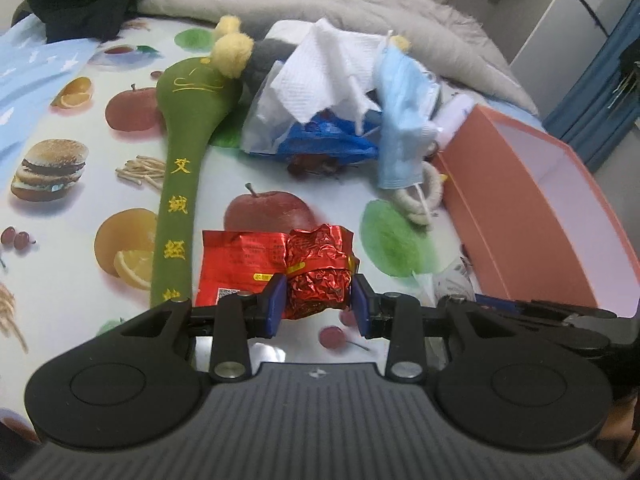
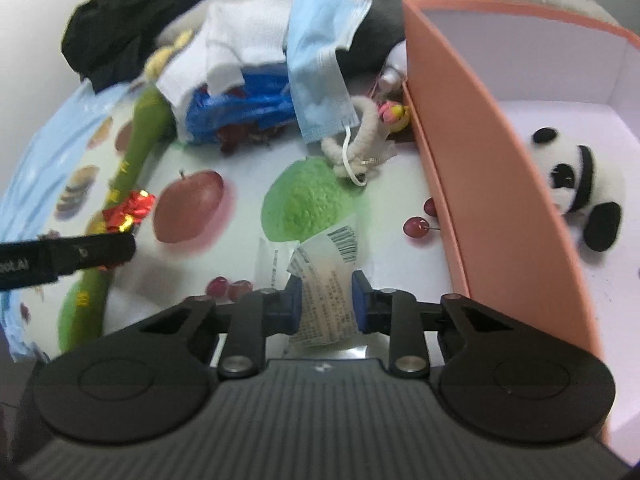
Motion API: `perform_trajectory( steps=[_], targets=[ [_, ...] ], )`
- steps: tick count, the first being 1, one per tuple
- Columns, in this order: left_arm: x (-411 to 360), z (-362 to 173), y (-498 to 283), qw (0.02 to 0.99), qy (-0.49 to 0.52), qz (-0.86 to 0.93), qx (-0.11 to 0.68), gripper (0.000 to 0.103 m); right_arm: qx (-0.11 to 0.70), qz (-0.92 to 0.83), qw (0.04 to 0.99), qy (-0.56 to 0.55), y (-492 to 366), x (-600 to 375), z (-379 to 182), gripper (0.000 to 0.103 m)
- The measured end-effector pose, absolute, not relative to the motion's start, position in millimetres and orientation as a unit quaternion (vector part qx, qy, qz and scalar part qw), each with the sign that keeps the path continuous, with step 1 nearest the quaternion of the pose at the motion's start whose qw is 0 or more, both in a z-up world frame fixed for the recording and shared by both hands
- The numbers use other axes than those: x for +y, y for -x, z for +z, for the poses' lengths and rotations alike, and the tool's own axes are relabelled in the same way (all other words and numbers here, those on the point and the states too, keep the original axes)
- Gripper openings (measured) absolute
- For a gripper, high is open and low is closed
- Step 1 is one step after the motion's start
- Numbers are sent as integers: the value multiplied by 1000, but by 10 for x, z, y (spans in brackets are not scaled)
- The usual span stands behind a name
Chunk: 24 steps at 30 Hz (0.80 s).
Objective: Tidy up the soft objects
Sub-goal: 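Carry the red candy packet and clear bag over the pink box with both grippers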
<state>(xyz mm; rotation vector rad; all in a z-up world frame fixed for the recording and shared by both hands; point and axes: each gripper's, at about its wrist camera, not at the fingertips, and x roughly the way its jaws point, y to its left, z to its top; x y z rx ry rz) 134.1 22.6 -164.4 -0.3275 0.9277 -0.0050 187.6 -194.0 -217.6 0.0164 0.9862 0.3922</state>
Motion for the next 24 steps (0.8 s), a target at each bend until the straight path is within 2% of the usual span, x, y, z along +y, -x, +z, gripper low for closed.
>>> perform_trajectory(
  steps=[9, 24],
  targets=[
    [47, -1379, -987, 901, 149, -22, 407, 41, 427, 183, 885, -25, -1541, -2057, -1869, 29],
    [-301, -660, -794, 920, 136, -76, 359, 41, 352, 169, 919, -52, -1105, -2417, -994, 29]
  ],
)
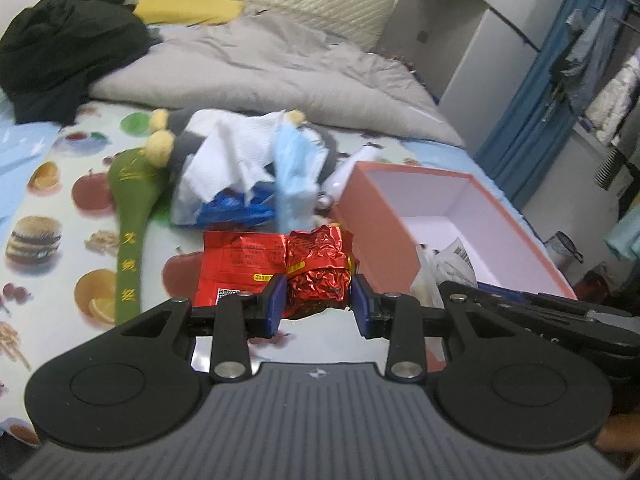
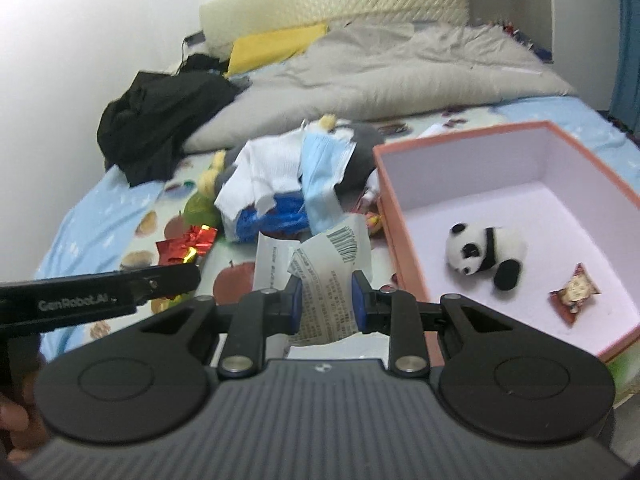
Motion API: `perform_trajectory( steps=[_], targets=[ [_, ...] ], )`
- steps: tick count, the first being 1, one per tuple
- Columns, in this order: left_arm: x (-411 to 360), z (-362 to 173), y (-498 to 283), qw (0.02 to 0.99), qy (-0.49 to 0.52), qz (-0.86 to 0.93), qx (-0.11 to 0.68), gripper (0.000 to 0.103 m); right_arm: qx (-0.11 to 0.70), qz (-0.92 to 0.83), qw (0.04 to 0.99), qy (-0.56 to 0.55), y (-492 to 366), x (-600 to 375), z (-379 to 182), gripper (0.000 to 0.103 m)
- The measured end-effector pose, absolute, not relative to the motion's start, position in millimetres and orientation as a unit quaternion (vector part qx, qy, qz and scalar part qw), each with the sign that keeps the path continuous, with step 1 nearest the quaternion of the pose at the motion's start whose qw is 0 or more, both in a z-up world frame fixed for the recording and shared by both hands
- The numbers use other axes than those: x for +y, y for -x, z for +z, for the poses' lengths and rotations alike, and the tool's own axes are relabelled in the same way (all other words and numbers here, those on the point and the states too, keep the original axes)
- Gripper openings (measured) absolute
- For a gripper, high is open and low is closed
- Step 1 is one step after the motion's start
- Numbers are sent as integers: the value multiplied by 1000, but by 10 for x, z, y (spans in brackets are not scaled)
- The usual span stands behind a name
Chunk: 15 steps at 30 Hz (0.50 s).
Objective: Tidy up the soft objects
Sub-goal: 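Carry the red candy packet and clear bag over the pink box with both grippers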
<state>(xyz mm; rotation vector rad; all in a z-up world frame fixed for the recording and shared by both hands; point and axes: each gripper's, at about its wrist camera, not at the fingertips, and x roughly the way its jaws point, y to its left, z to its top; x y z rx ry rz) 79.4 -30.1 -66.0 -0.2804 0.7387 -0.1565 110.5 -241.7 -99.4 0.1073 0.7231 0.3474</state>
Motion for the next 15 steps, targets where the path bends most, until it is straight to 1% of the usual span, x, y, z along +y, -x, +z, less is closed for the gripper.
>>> perform_trajectory(
  steps=[6, 15],
  targets=[
    [-584, -524, -749, 921, 125, -113, 352, 41, 332, 140, 931, -59, -921, -2704, -825, 29],
    [-1065, -454, -743, 916, 115, -166, 348, 41, 325, 90, 939, -71, -681, -3176, -771, 29]
  ],
)
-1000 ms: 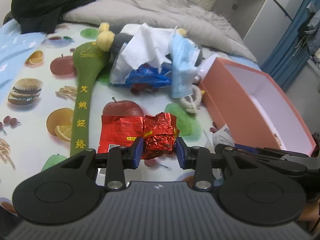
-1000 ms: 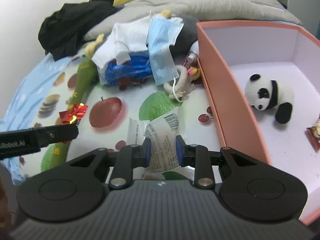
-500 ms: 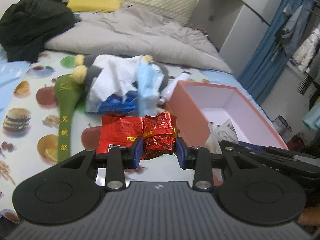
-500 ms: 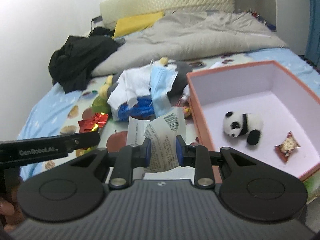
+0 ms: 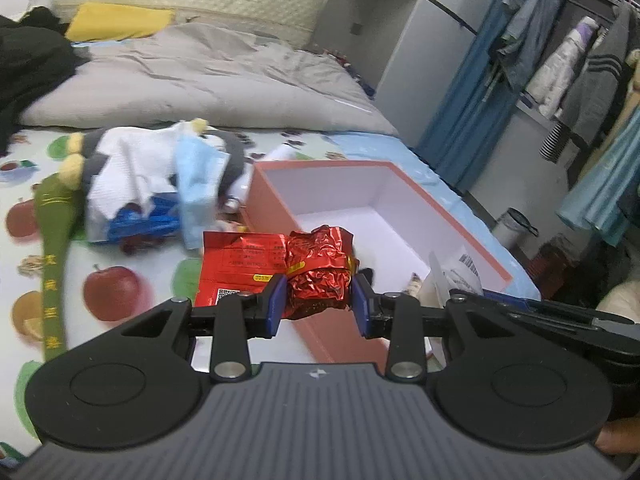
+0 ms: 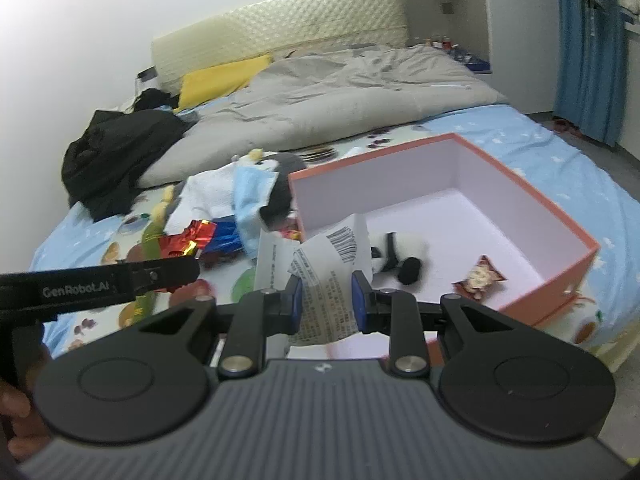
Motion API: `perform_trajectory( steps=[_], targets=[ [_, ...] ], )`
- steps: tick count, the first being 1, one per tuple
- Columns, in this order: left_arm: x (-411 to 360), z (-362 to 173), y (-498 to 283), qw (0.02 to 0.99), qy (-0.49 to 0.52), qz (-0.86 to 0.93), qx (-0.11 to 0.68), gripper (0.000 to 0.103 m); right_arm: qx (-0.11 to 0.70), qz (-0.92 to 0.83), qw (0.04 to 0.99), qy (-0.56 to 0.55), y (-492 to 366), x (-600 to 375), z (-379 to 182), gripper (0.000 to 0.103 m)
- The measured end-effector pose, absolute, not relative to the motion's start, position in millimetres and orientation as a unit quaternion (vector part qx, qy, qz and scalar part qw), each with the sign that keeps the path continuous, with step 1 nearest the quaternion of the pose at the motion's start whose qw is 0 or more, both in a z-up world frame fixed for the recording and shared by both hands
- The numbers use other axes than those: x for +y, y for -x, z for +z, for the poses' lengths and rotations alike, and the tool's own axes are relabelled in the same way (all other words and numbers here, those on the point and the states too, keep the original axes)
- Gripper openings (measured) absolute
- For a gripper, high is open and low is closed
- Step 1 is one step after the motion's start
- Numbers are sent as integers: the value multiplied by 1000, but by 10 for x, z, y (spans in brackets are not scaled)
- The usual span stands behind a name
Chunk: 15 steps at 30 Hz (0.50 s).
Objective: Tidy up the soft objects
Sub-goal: 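Carry the red candy packet and clear bag over the pink box with both grippers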
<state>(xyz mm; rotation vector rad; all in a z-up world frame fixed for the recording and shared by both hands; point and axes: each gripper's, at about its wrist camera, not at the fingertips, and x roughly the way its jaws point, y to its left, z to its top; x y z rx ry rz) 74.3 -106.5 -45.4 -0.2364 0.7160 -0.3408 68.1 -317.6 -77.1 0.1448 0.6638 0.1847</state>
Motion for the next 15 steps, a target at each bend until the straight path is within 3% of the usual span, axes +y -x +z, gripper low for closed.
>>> perform_trajectory(
  steps=[15],
  targets=[
    [-1710, -303, -1517, 906, 65, -221, 354, 41, 337, 40, 936, -92, -1300, -3641, -821, 29]
  ],
)
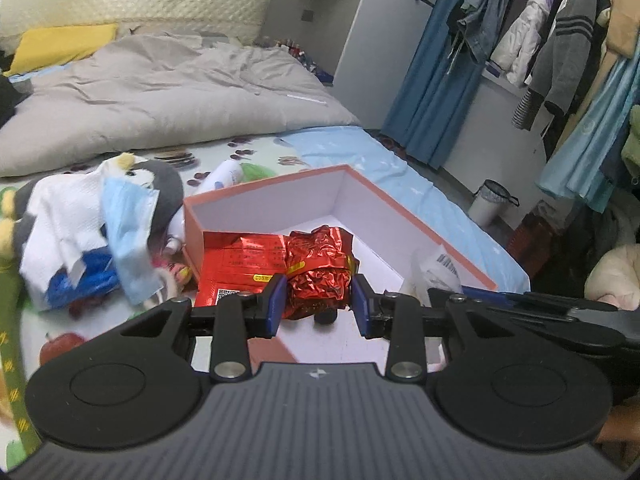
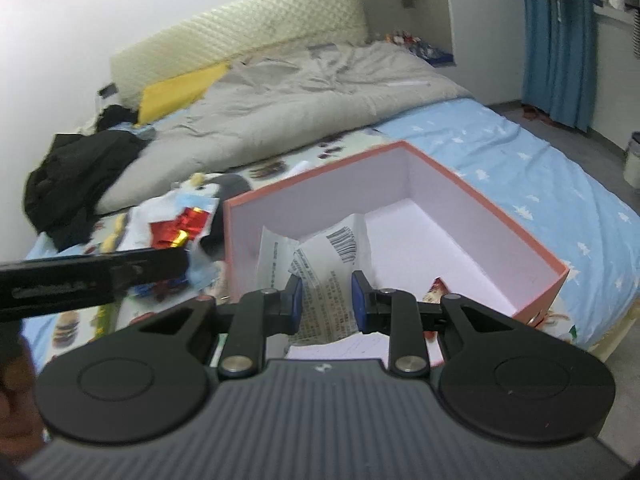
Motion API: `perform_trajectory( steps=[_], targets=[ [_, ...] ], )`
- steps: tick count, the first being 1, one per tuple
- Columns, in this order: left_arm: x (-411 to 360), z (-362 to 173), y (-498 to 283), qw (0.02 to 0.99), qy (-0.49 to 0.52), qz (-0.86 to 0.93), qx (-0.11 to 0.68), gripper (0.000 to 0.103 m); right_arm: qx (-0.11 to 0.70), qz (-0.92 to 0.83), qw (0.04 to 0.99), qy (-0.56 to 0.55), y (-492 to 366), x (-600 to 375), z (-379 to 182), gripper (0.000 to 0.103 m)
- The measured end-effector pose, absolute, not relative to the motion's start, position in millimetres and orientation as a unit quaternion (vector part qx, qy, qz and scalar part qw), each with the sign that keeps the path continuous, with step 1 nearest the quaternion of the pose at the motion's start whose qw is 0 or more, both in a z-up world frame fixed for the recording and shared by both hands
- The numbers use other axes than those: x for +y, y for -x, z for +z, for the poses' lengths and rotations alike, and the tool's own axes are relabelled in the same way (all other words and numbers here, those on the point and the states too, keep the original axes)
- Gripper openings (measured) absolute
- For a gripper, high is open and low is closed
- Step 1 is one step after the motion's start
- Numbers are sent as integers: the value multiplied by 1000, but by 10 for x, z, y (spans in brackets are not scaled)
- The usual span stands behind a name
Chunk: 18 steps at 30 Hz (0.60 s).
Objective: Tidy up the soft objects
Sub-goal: 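Carry the red candy packet and clear bag over the pink box with both grippers, then open both grippers to drop the candy packet and clear bag into the box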
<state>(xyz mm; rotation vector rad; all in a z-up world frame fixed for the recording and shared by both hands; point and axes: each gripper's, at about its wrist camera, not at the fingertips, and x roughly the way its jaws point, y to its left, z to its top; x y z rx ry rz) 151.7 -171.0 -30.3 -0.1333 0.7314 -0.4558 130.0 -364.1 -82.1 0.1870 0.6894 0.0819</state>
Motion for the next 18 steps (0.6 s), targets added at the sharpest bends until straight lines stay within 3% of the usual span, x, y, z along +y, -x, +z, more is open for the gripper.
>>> perform_trajectory(
  steps=[9, 18],
  targets=[
    [-2046, -481, -2311, 868, 39, -250, 428, 41, 404, 35, 907, -116, -2052, -3910, -1042, 30],
    [-2212, -724, -2752, 834, 46, -251, 489, 42, 451, 31, 886, -105, -2262, -3977, -1338, 31]
  ],
)
